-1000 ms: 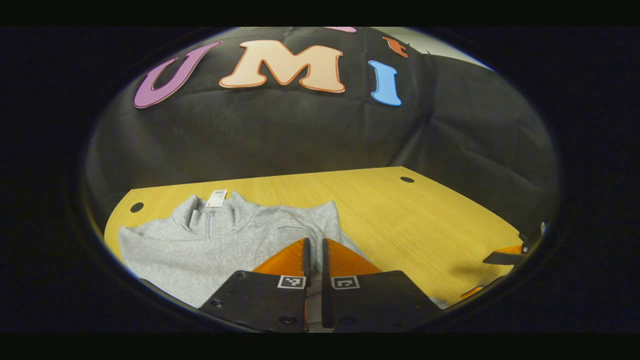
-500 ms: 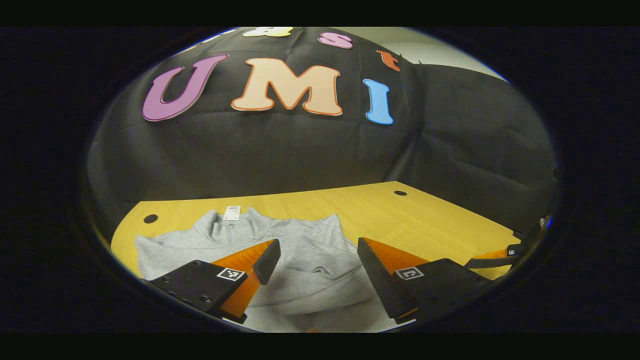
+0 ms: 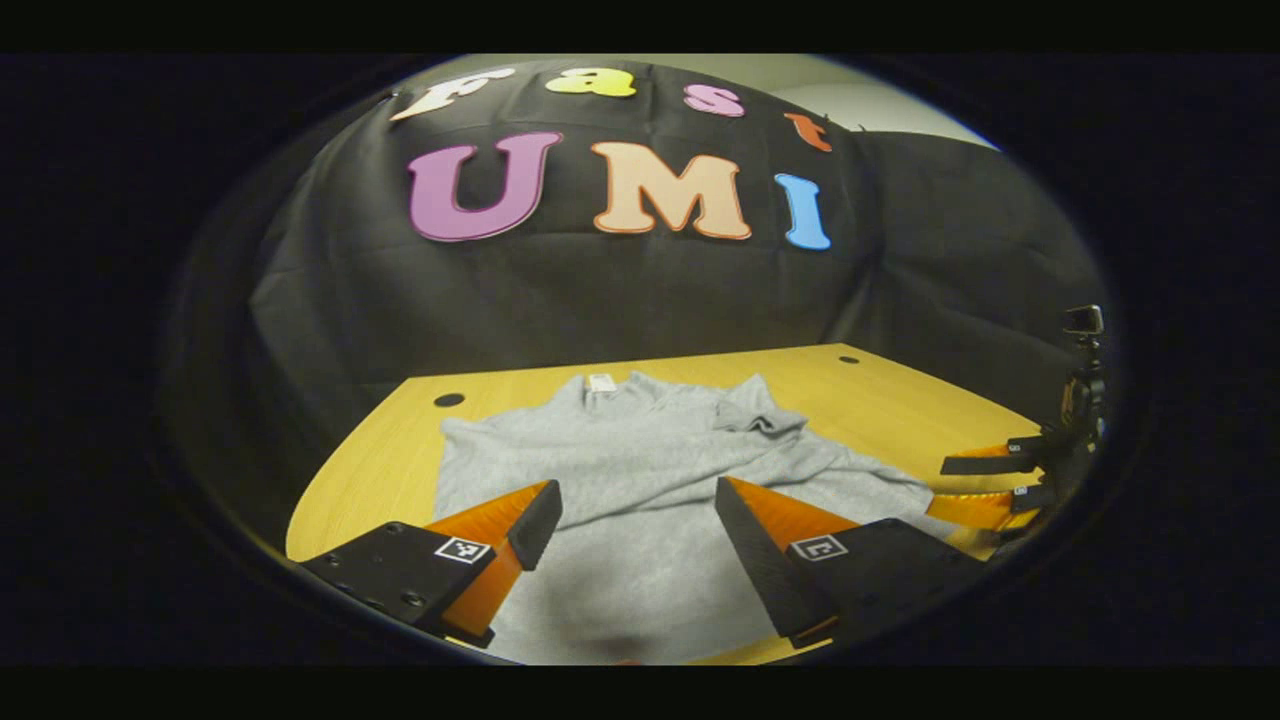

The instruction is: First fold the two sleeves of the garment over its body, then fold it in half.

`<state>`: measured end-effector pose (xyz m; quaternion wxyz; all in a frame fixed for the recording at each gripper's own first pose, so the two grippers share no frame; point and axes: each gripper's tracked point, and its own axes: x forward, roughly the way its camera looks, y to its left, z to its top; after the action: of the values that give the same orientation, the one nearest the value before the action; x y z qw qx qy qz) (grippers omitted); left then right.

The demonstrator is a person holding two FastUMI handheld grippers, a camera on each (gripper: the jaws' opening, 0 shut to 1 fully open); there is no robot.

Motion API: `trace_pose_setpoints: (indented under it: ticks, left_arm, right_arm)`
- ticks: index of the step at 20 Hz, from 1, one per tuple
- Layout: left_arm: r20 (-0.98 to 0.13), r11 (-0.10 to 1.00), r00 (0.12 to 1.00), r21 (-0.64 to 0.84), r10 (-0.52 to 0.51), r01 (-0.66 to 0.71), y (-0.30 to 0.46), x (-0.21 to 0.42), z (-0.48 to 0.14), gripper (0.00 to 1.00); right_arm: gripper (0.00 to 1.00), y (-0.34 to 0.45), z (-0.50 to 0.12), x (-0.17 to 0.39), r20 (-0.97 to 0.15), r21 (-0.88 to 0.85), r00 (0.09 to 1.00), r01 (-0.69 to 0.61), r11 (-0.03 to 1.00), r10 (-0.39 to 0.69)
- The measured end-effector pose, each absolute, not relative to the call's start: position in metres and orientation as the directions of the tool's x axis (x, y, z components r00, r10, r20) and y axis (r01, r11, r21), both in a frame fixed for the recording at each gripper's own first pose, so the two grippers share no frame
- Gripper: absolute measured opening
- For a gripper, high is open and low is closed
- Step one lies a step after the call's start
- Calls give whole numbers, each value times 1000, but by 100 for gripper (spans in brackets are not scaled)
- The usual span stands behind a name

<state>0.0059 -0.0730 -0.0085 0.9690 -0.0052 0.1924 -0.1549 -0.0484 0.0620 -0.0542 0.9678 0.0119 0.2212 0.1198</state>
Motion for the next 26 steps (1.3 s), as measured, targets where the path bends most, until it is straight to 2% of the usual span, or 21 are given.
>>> trace_pose_setpoints:
  ticks: [6,12,14,15,16,23,25,26]
  left_arm:
    - [-492,967,834,-78,-250,244,-30,-74,-64,93]
    - [-562,984,810,-53,-169,169,-7,-96,-96,94]
    - [-568,985,807,-50,-164,166,-5,-97,-99,94]
    - [-568,985,807,-53,-164,163,-5,-96,-100,93]
    - [-566,986,808,-58,-162,157,-3,-97,-100,93]
    - [-537,986,827,-68,-165,153,-2,-97,-103,93]
    - [-532,986,831,-76,-165,147,-2,-98,-103,92]
    - [-531,986,830,-78,-169,150,-3,-100,-104,84]
  right_arm:
    - [98,69,-70,-74,-483,48,845,-235,971,229]
    - [98,73,-89,-84,-533,41,817,-234,971,219]
    - [98,72,-93,-87,-539,44,813,-232,972,219]
    - [93,72,-93,-86,-541,49,812,-230,972,220]
    - [98,72,-94,-85,-544,52,810,-228,972,219]
    - [97,75,-103,-87,-550,12,807,-250,968,215]
    - [90,75,-103,-89,-550,15,807,-247,969,214]
    - [92,77,-102,-89,-549,18,807,-248,969,217]
